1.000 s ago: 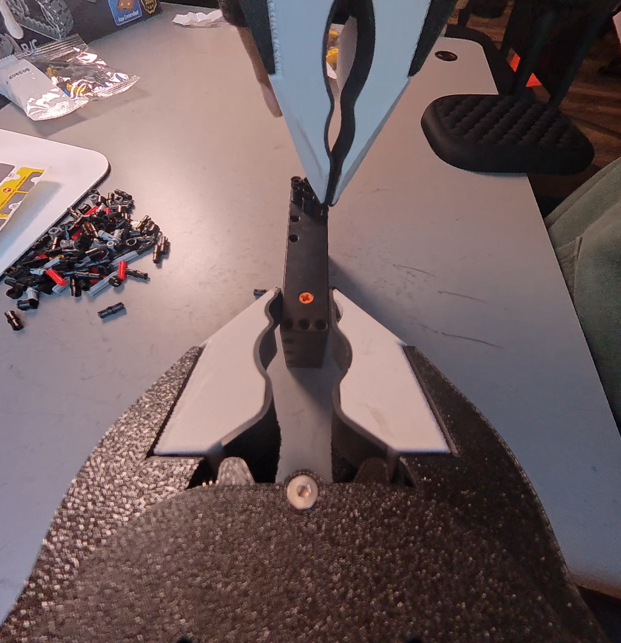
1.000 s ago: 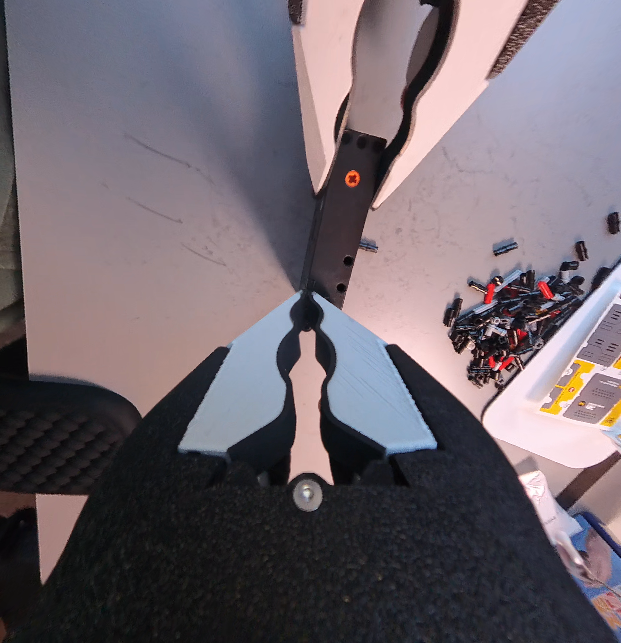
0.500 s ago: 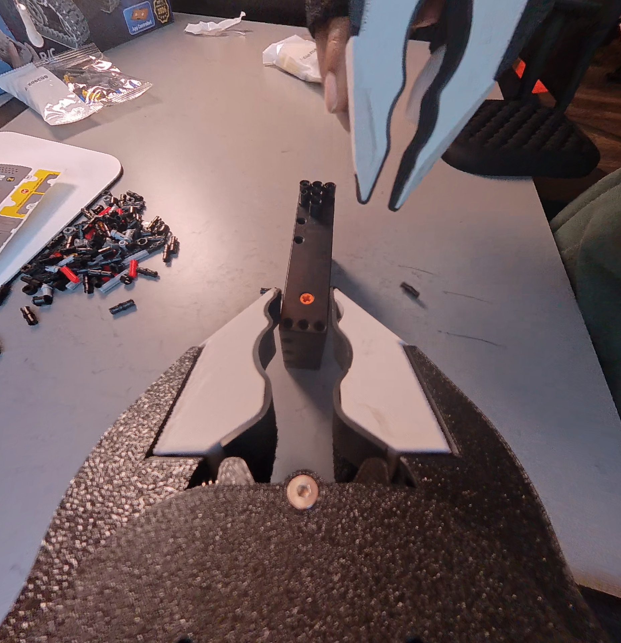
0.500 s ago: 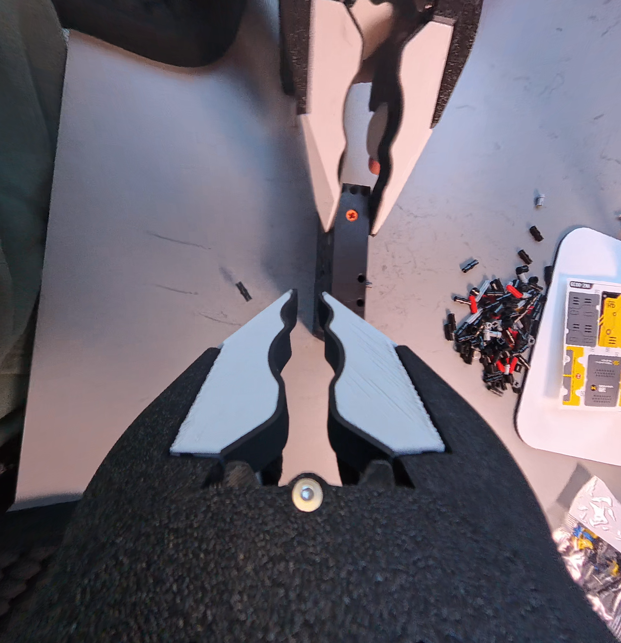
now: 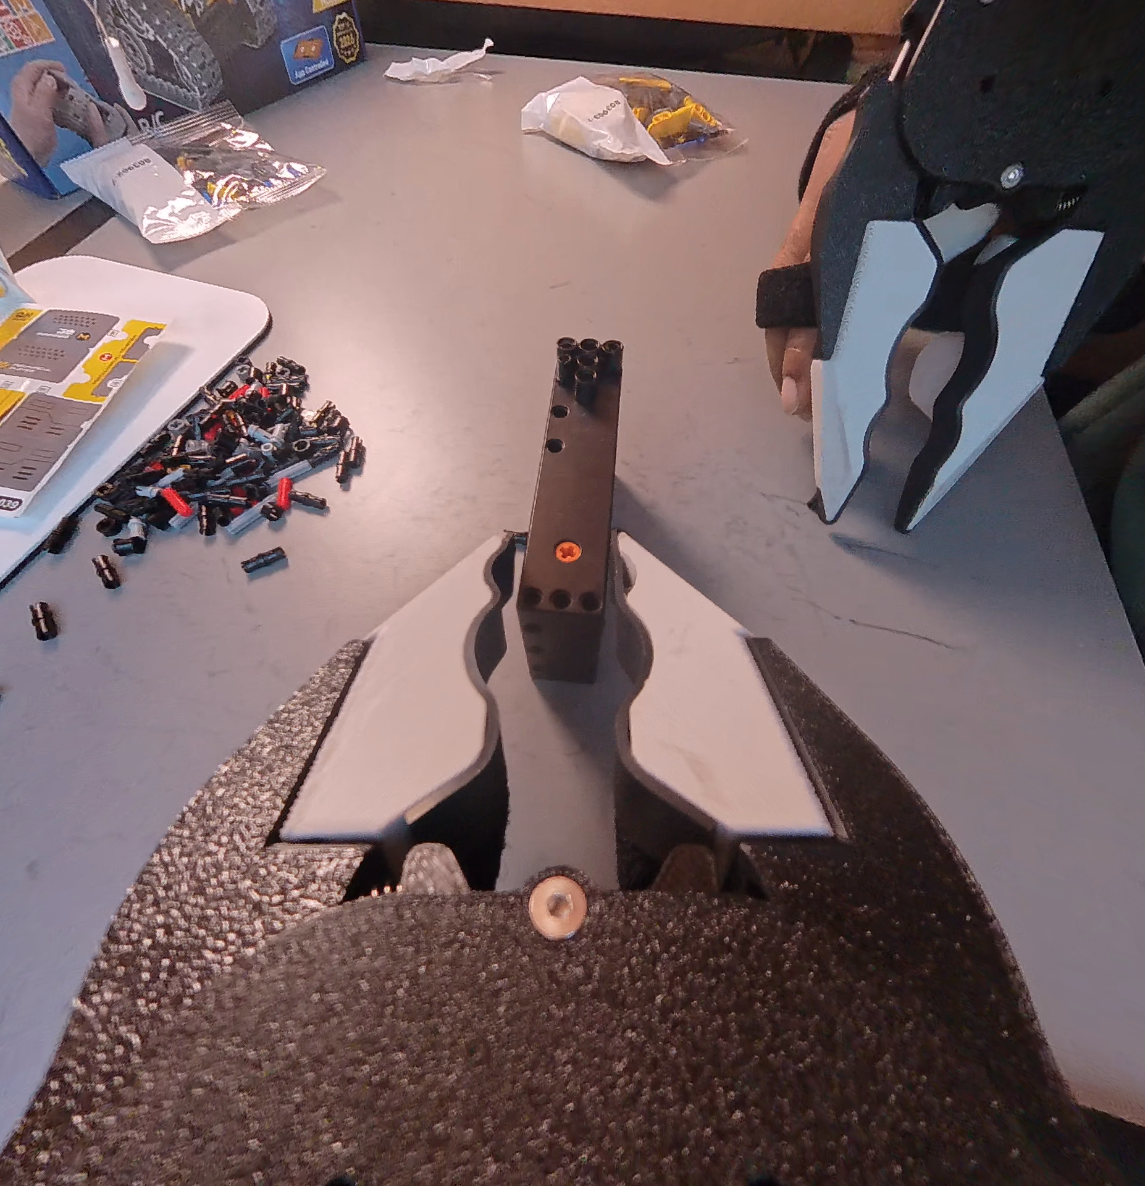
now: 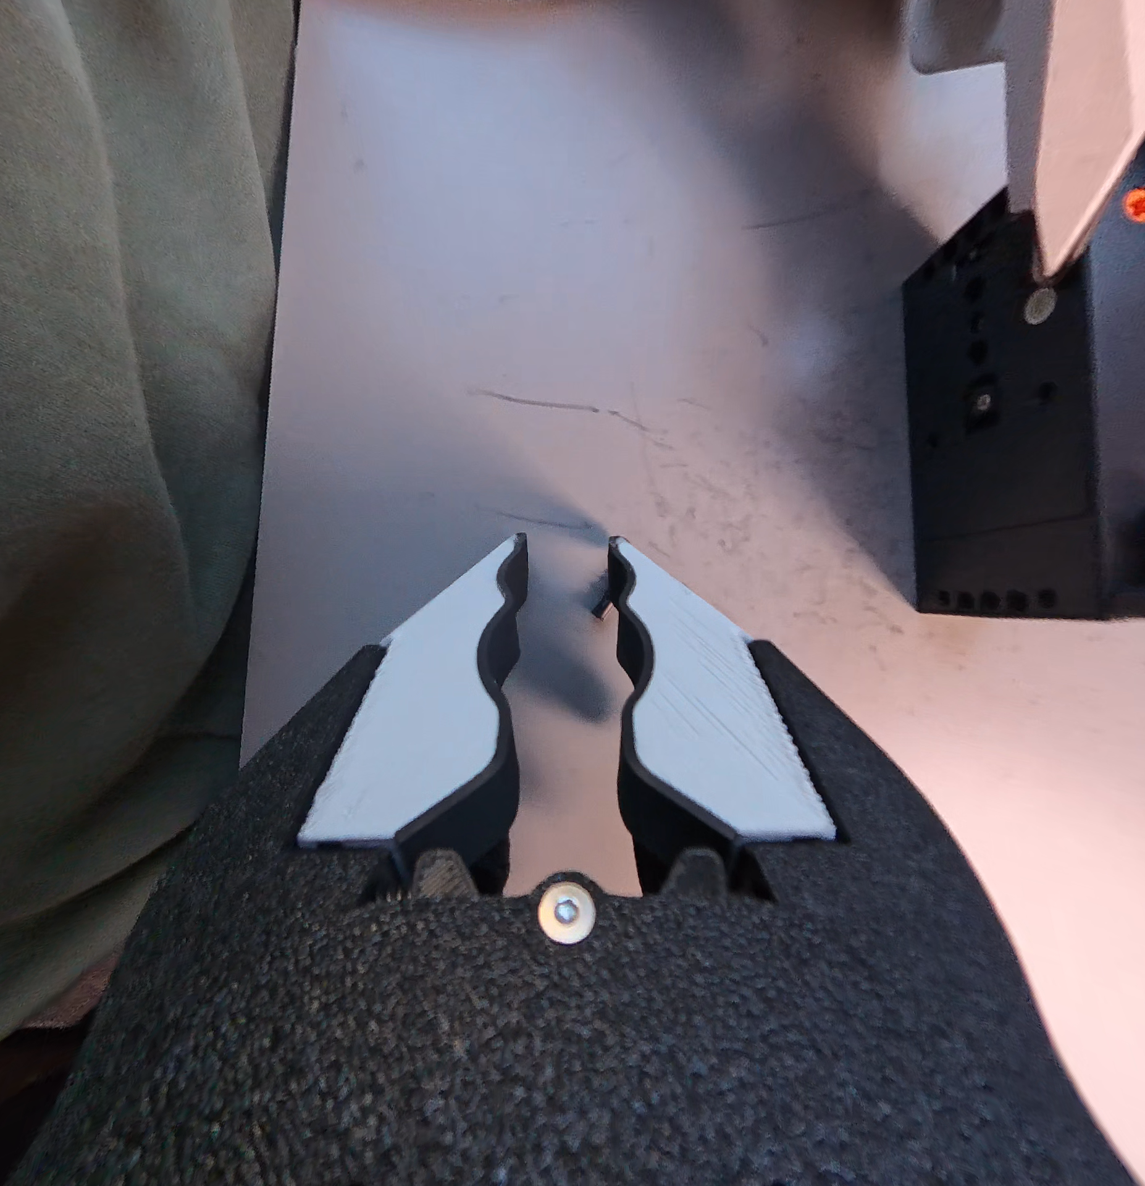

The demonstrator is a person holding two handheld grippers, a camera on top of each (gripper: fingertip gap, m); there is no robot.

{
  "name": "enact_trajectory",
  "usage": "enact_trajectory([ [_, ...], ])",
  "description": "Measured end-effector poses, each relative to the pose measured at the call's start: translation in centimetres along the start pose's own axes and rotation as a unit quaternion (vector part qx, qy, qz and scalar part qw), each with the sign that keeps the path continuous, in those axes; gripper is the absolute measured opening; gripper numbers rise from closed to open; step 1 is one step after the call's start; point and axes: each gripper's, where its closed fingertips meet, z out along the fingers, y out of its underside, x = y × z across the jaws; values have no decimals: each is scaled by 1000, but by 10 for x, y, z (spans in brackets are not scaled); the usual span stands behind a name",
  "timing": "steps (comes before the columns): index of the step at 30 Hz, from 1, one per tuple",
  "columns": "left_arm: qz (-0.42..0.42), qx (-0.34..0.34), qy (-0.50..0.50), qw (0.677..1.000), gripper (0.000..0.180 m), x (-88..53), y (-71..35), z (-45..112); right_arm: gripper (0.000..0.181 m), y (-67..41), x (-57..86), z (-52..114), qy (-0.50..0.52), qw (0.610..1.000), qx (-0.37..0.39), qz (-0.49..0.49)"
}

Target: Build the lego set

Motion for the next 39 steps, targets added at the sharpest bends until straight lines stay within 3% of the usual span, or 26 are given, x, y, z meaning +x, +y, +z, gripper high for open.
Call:
enact_trajectory([
  [8,-3,10,0,1000,31,-1,-2,-2,21,17,20,-11,55,996,11,72],
  [13,0,26,-5,1000,36,-3,-7,-6,4,22,30,-12,78,992,22,98],
  [18,42,93,-14,995,34,8,-39,-24,3,14,34,-18,94,992,49,65],
  [23,-72,138,113,981,29,47,-61,-25,3,-46,53,-58,180,971,156,-25],
  [29,-212,193,232,930,21,62,-86,-31,3,-94,59,-88,235,943,207,-109],
  [35,-256,215,258,906,5,60,-92,-35,3,-106,62,-95,261,932,202,-153],
  [39,-265,224,266,899,5,61,-95,-38,3,-110,61,-100,276,925,204,-166],
])
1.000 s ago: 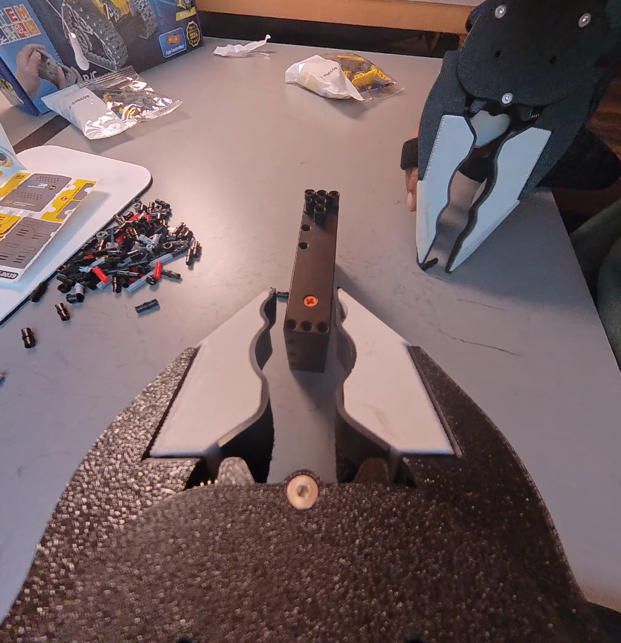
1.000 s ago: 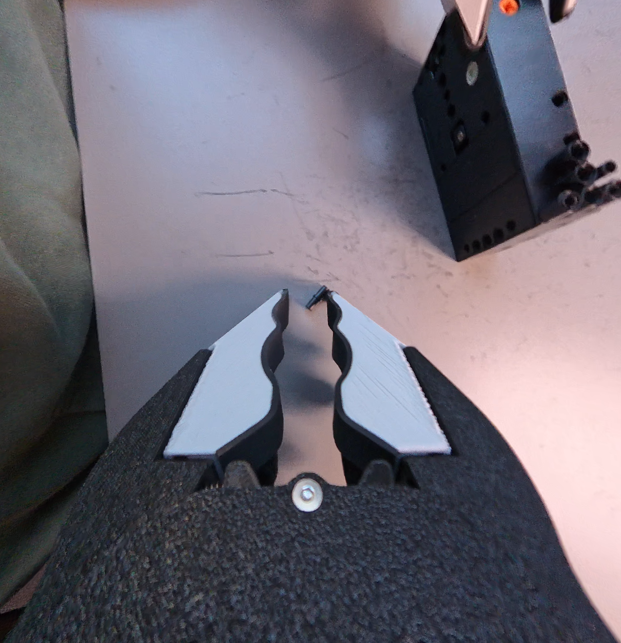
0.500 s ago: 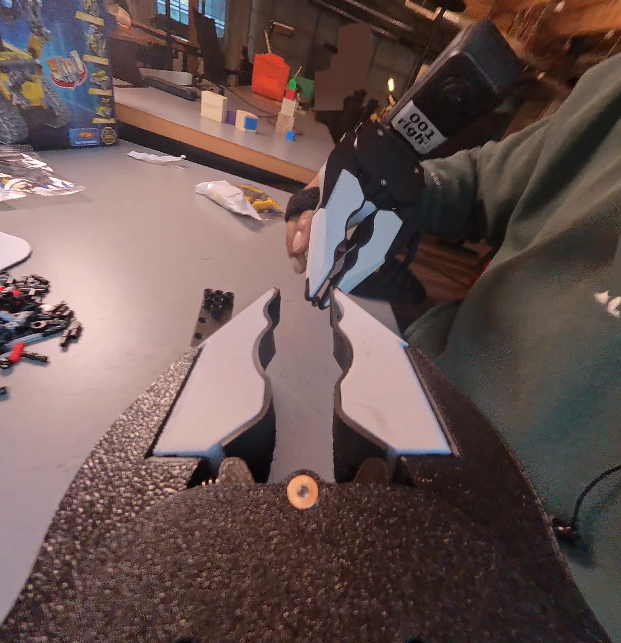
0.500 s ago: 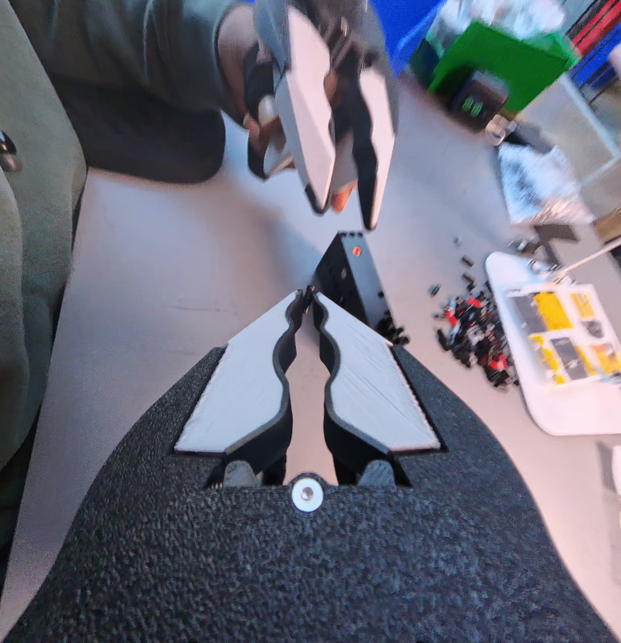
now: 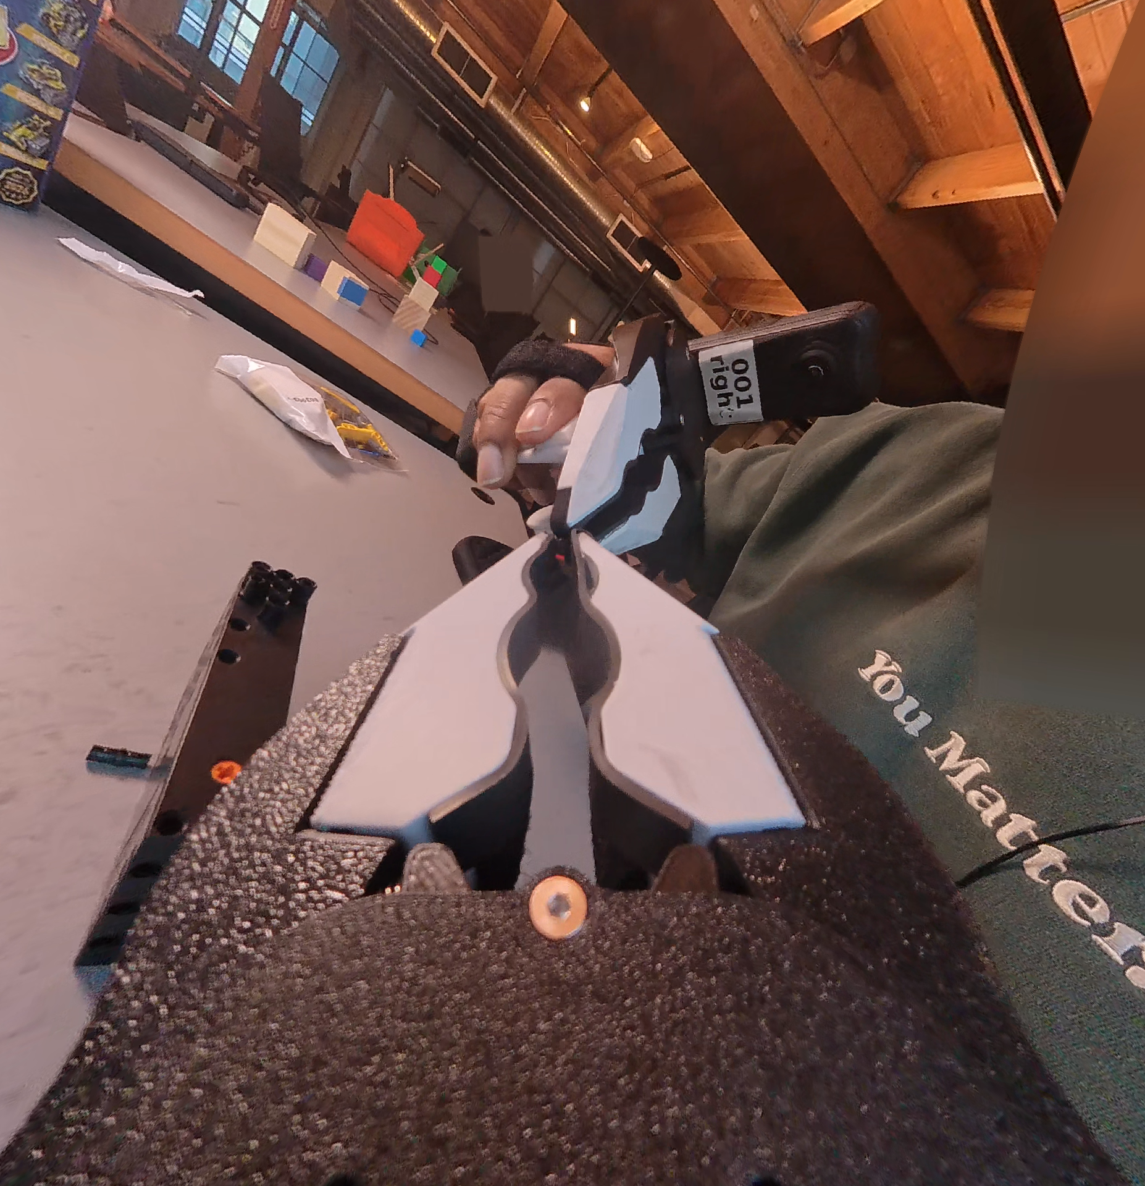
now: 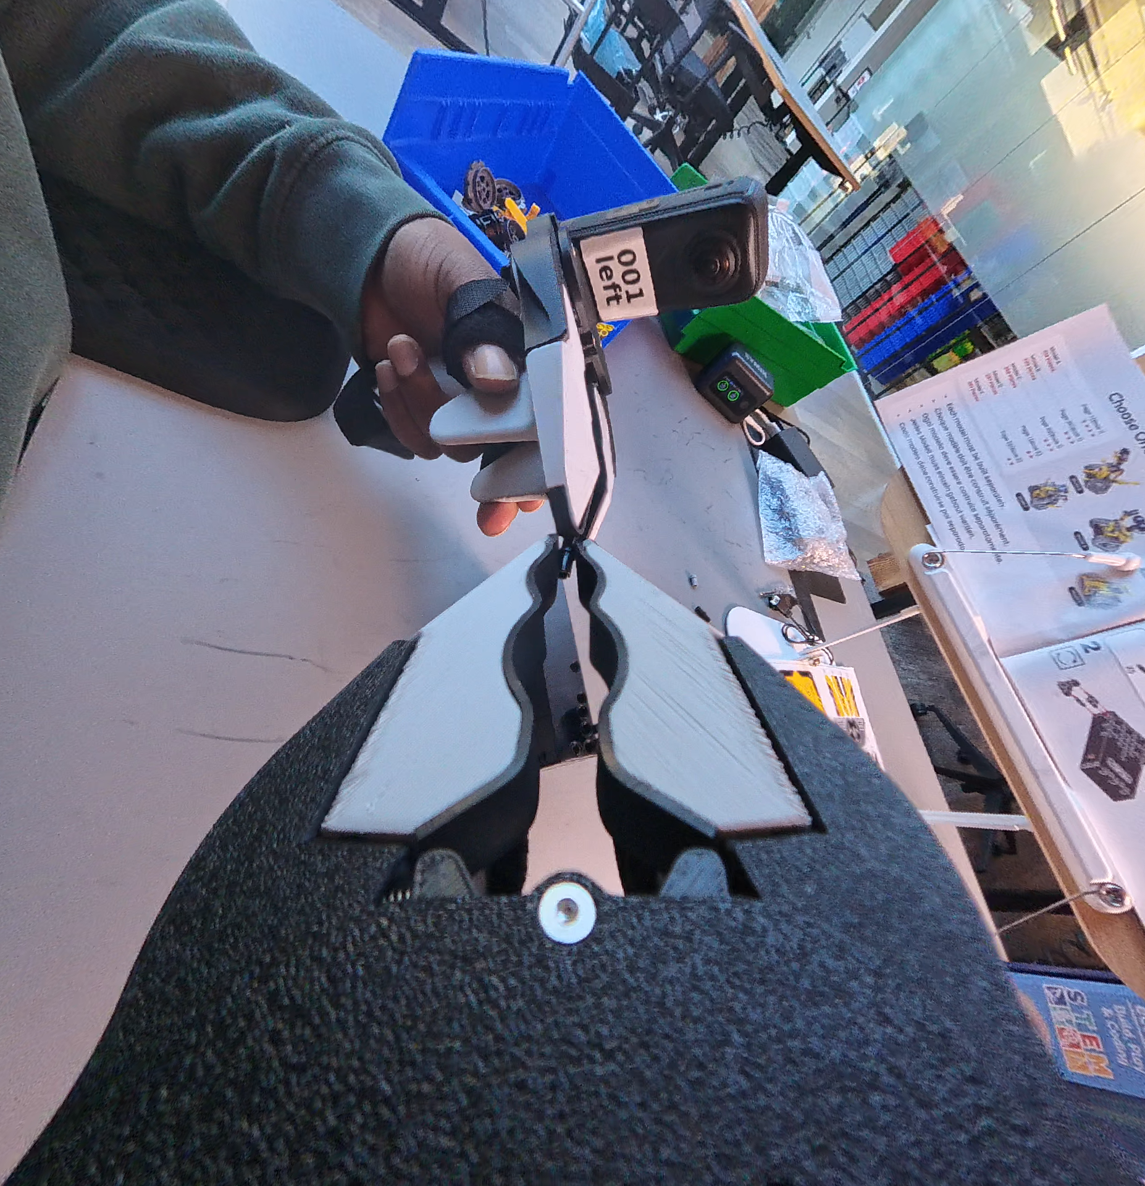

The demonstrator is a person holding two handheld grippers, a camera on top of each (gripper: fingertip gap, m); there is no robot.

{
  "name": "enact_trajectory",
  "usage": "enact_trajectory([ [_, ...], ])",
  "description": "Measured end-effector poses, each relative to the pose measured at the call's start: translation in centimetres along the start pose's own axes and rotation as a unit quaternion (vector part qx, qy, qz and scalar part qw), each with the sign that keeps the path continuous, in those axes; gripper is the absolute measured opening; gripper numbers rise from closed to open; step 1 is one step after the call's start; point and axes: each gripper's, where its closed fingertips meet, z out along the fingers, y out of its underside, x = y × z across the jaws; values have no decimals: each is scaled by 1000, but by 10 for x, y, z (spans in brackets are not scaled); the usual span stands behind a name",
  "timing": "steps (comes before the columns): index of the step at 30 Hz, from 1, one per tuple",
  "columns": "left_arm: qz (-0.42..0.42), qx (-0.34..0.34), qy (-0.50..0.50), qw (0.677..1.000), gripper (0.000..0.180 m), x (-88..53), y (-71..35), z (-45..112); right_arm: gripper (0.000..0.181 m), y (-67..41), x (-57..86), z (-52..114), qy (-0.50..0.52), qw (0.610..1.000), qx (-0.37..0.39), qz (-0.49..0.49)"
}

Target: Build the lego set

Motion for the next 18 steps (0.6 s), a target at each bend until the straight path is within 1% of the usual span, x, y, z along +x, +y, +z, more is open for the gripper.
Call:
enact_trajectory([
  [4,-7,9,15,1000,4,4,-3,1,3,-4,2,-2,12,1000,8,-8],
  [10,-38,62,80,994,3,20,-16,-2,4,-22,9,-9,29,997,66,20],
  [12,-42,73,88,993,4,23,-19,-3,6,-25,10,-11,30,996,78,24],
  [18,-46,80,103,990,4,28,-21,-2,4,-28,11,-12,31,996,82,22],
])
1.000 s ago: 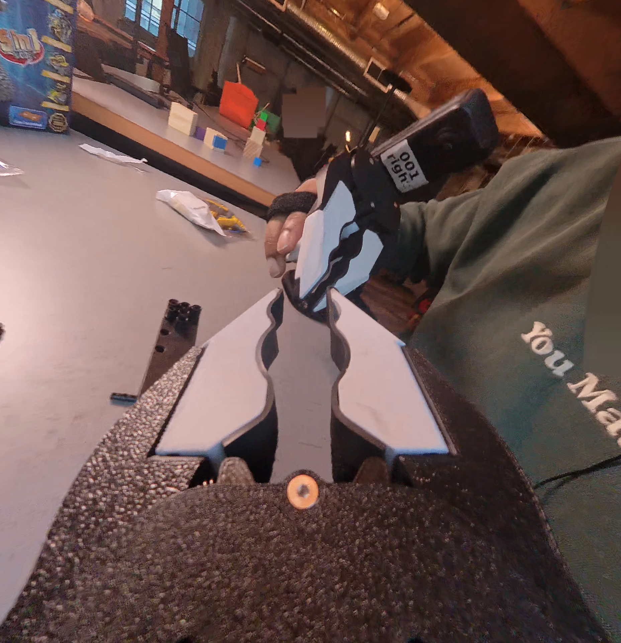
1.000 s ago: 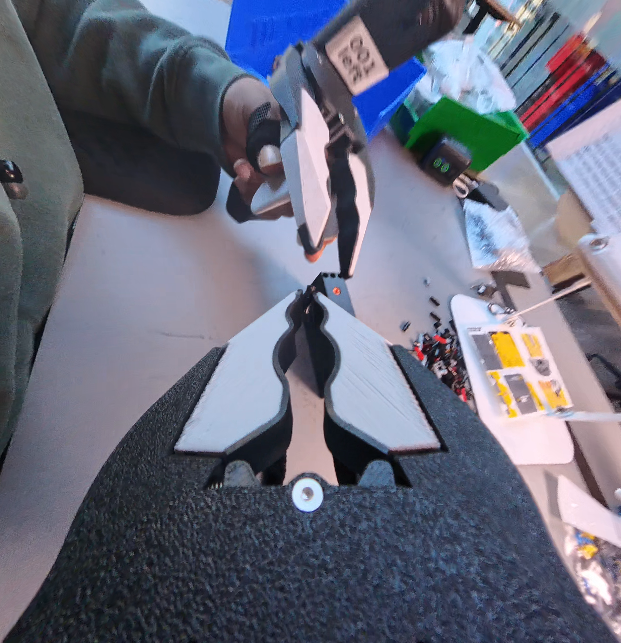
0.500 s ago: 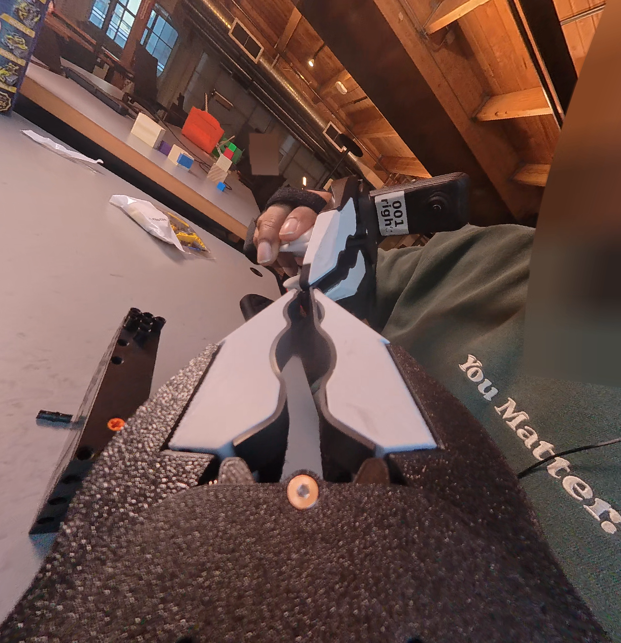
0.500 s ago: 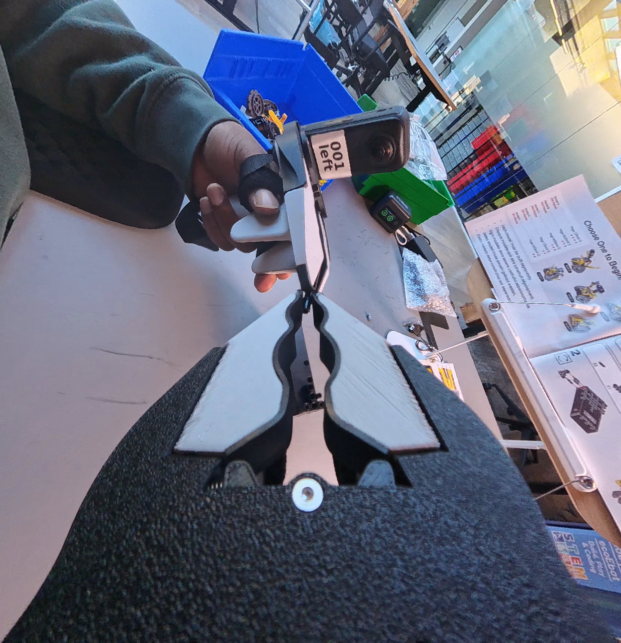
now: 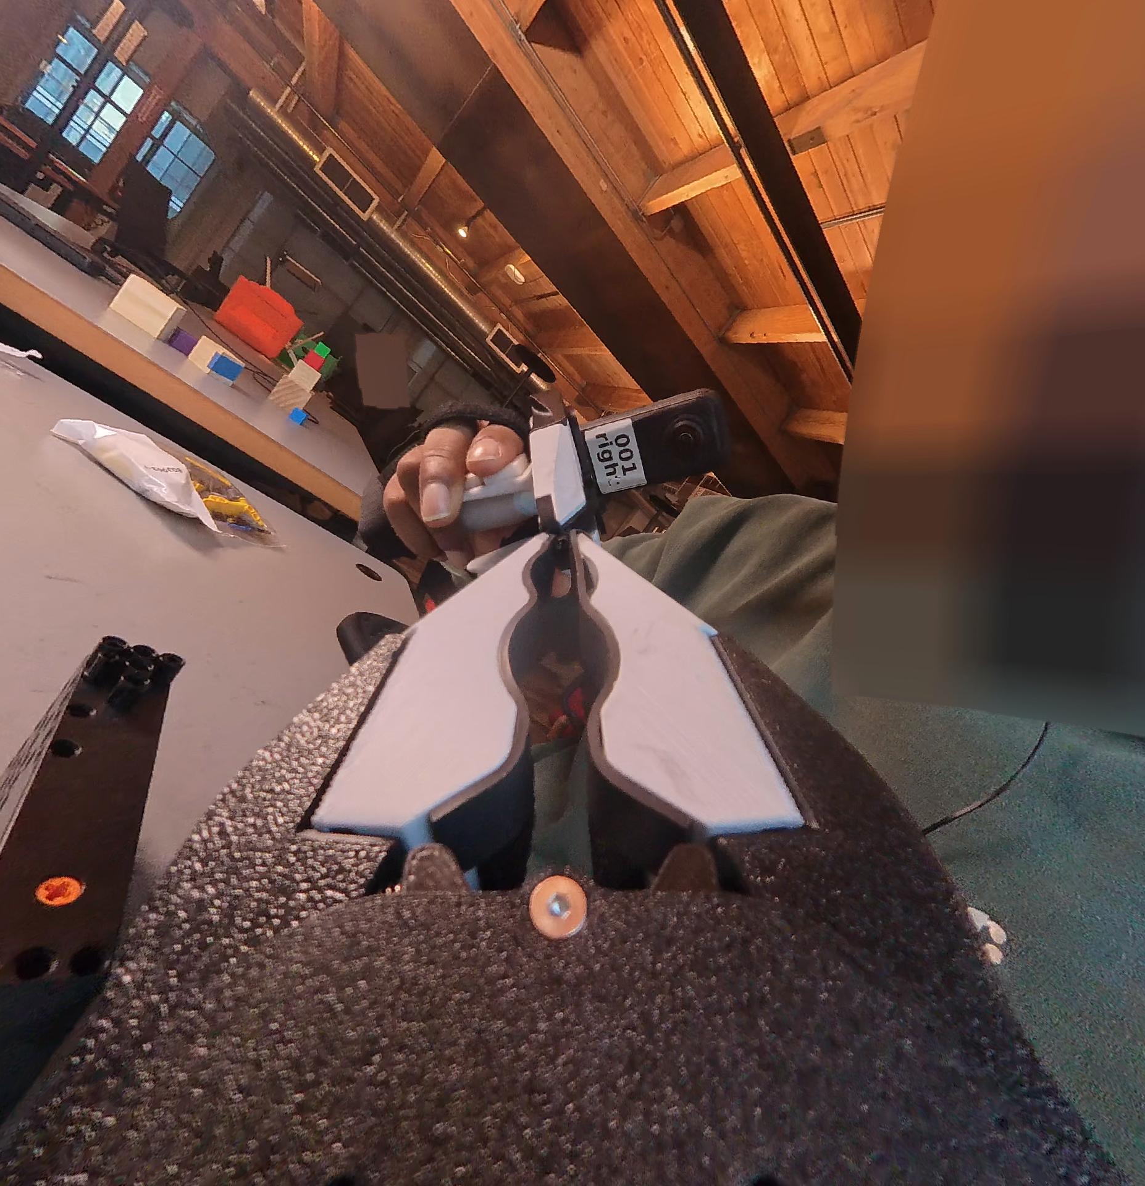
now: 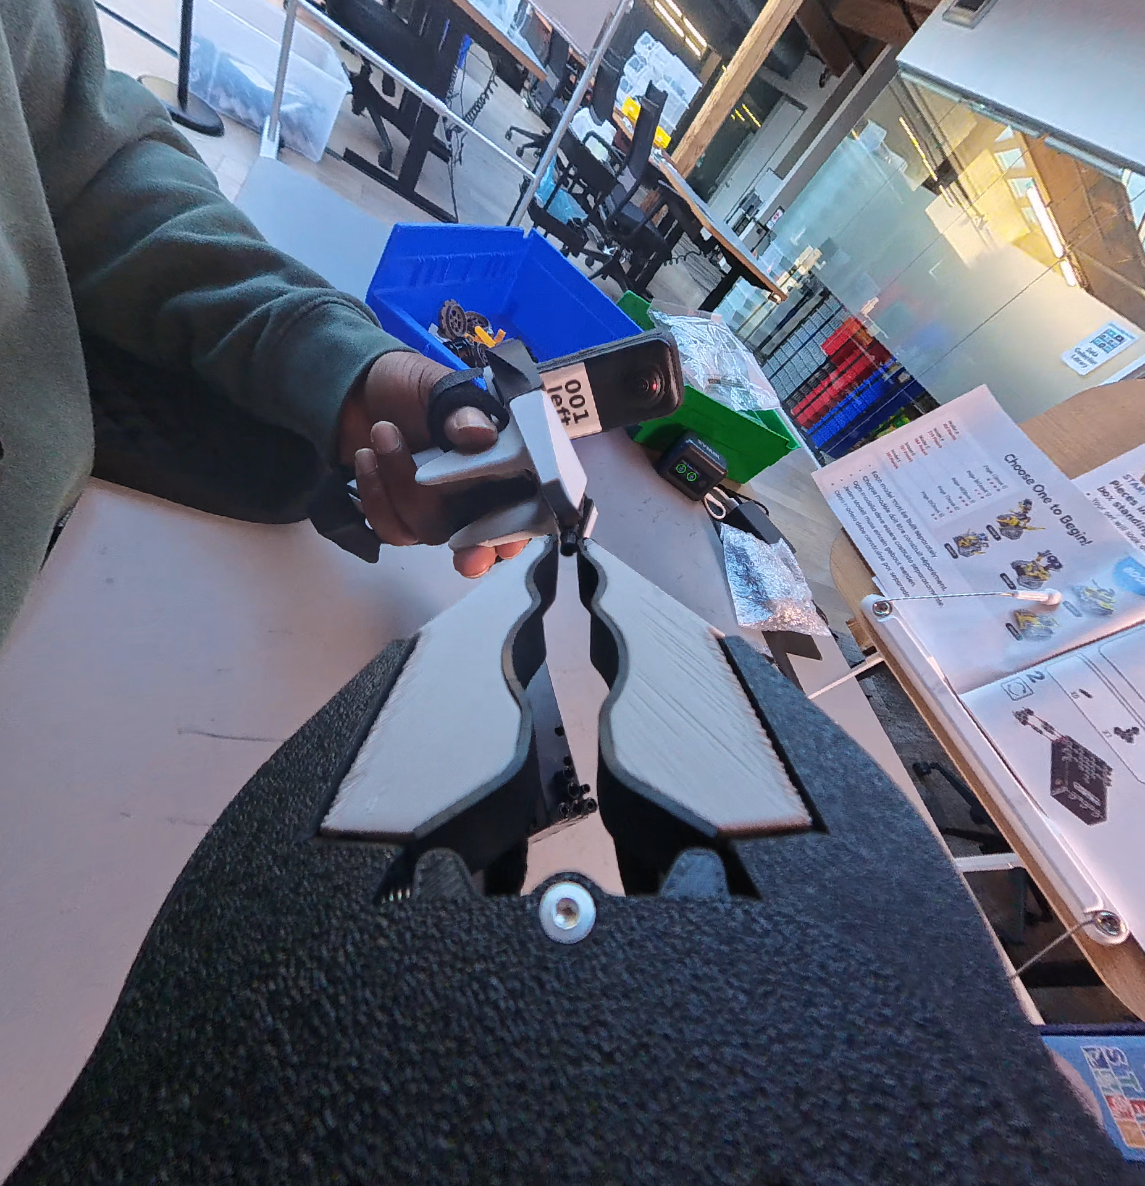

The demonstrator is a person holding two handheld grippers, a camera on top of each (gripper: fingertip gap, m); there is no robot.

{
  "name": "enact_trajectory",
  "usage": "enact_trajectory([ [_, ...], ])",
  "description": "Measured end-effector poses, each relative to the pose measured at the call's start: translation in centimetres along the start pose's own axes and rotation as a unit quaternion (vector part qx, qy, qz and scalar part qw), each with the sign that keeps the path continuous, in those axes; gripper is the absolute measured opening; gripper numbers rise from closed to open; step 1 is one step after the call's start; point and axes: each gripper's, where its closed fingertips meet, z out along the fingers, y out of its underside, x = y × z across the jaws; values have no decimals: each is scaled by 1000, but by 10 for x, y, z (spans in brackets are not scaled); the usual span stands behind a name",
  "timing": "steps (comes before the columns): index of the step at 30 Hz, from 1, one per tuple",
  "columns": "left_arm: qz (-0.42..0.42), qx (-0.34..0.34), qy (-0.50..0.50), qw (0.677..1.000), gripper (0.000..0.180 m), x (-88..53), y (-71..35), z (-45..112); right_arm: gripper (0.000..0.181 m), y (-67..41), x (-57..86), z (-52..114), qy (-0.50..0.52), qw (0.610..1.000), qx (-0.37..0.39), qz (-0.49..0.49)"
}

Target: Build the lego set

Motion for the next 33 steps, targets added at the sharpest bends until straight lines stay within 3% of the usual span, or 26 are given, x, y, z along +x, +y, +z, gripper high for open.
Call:
enact_trajectory([
  [6,7,-1,-6,1000,4,-2,0,-1,3,0,1,0,-8,1000,-3,11],
  [9,88,-27,-75,993,11,-18,-3,-8,2,11,7,2,-27,998,-33,47],
  [13,255,-132,-251,924,35,-64,-4,-41,2,62,23,-2,-101,978,-154,103],
  [17,283,-240,-314,874,49,-100,25,-57,2,99,21,-1,-209,937,-255,116],
  [24,298,-305,-351,834,46,-124,41,-69,2,121,4,9,-324,876,-355,49],
  [33,290,-328,-347,829,28,-128,50,-75,2,135,1,11,-362,832,-421,-1],
])
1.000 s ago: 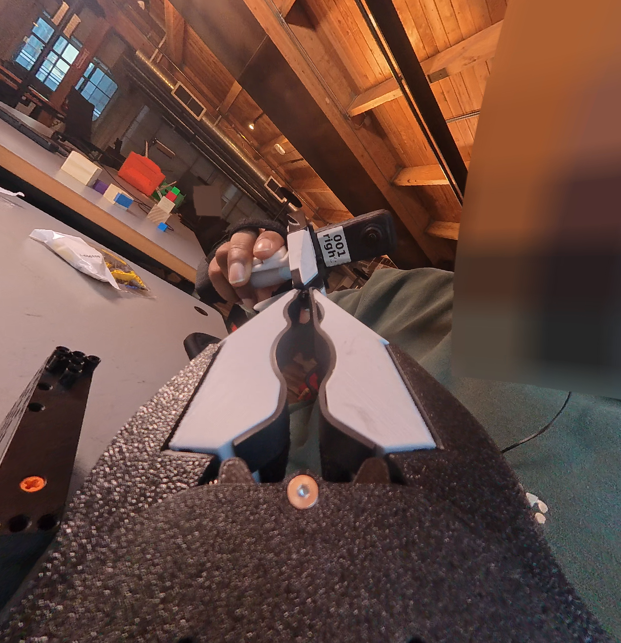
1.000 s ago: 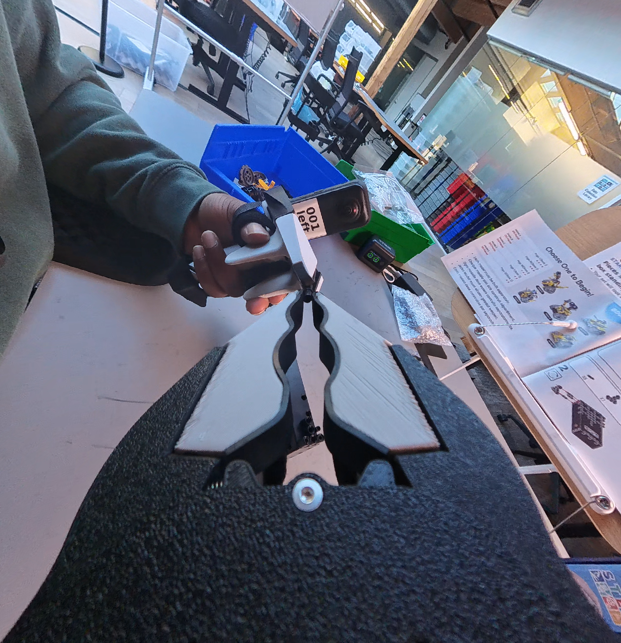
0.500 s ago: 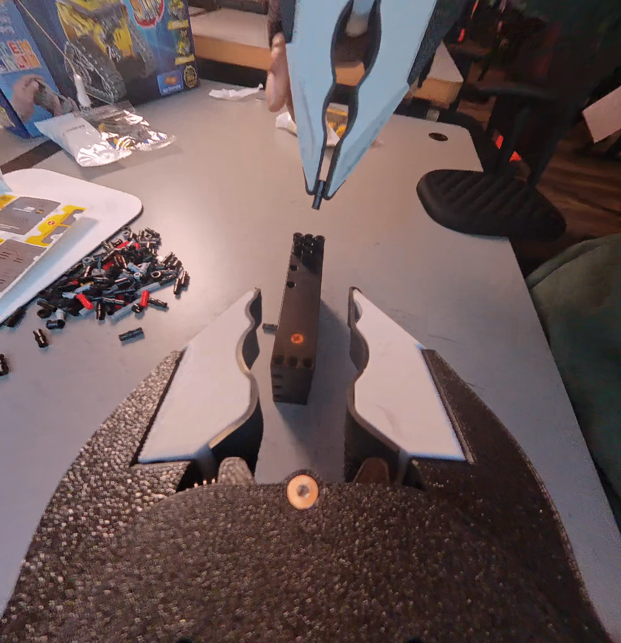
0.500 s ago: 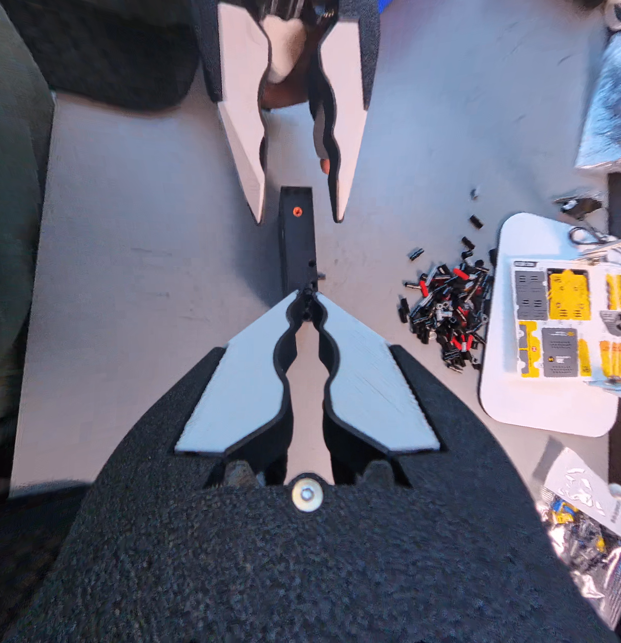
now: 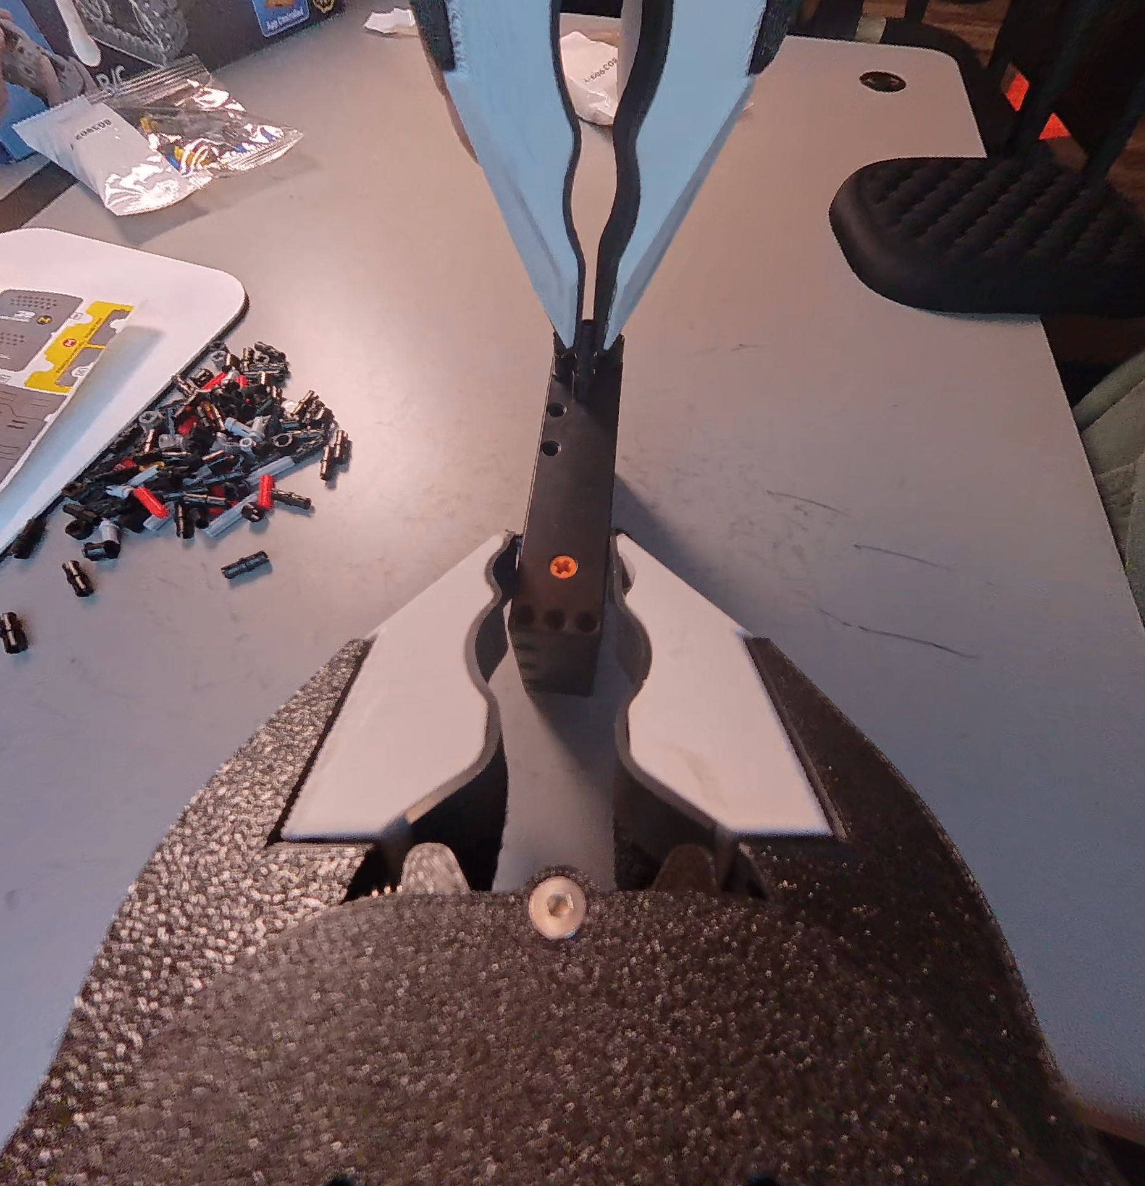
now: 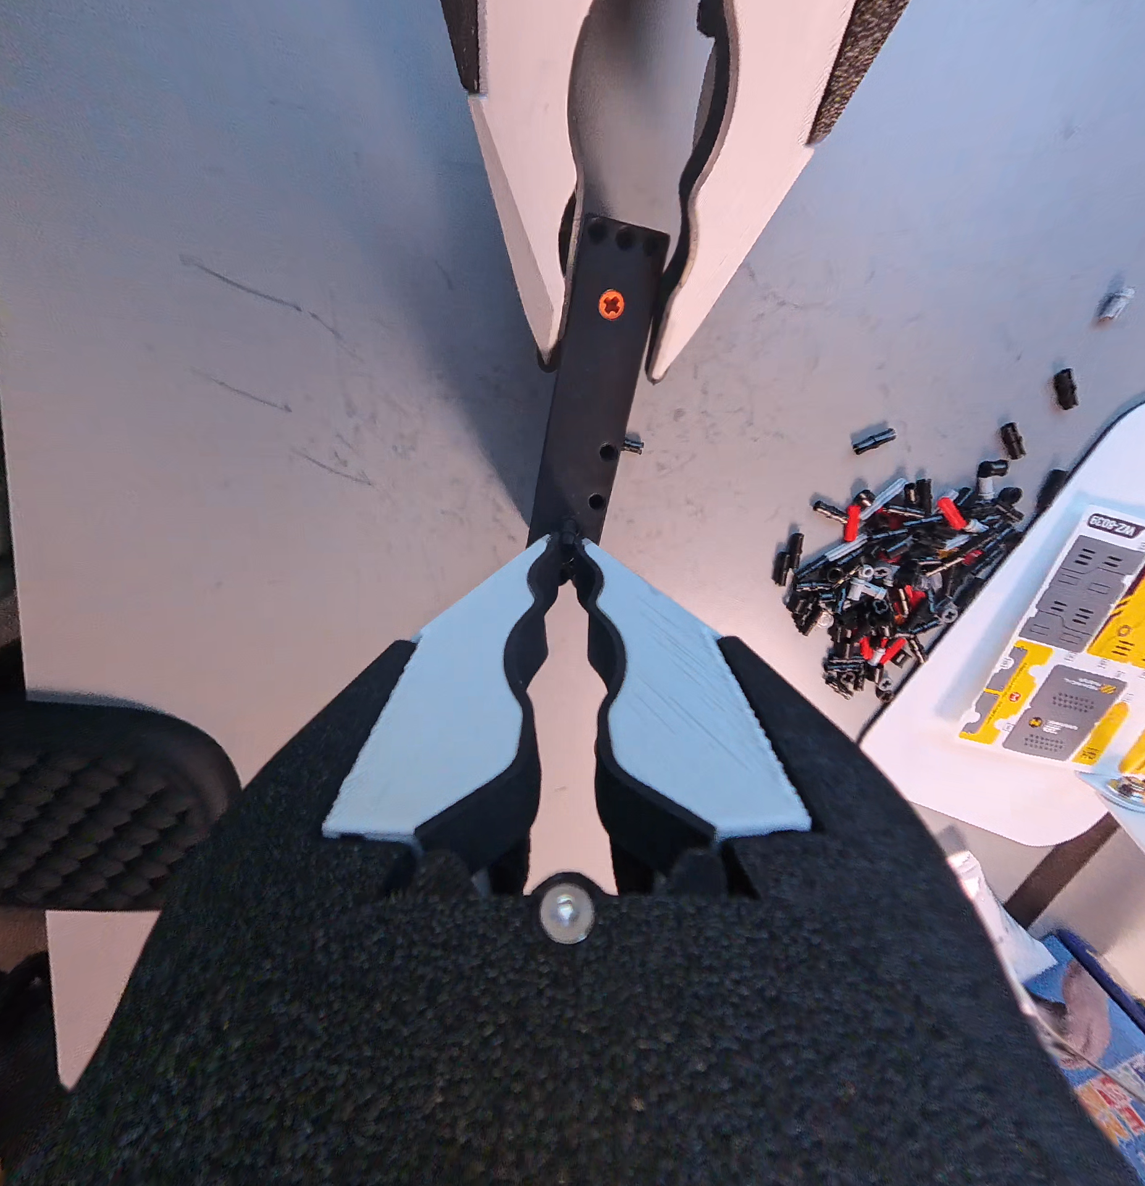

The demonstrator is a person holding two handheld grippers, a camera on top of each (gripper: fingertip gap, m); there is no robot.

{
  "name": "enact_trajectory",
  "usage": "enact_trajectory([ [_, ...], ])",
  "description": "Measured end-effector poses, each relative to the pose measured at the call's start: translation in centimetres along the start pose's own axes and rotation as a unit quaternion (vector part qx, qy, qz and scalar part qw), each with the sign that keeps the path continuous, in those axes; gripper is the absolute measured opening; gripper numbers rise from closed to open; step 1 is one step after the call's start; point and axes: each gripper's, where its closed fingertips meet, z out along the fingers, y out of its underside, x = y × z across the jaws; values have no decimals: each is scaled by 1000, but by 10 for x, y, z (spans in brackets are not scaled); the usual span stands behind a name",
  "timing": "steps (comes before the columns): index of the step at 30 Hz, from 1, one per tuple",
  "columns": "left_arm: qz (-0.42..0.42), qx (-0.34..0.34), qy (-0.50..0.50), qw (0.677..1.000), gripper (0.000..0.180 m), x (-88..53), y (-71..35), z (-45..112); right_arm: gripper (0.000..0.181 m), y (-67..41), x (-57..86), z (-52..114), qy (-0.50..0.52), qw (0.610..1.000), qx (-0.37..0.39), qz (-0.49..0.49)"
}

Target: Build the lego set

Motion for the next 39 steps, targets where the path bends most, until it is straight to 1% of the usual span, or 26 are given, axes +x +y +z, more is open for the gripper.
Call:
enact_trajectory([
  [10,-7,1,11,1000,26,1,0,0,2,1,1,0,-35,986,-127,-103],
  [14,-9,1,15,1000,26,1,0,0,2,0,1,0,-41,975,-168,-139],
  [19,-7,1,15,1000,26,2,0,0,2,0,1,-1,-43,966,-203,-156],
  [27,-7,1,16,1000,26,3,0,0,2,-2,-1,1,-51,967,-203,-144],
  [33,-15,1,13,1000,26,2,0,0,2,2,0,4,-56,980,-170,-92],
  [37,-16,1,11,1000,26,2,1,-1,1,1,-1,7,-50,991,-120,-43],
  [39,-16,1,12,1000,26,2,1,-1,1,1,-1,7,-48,991,-122,-36],
])
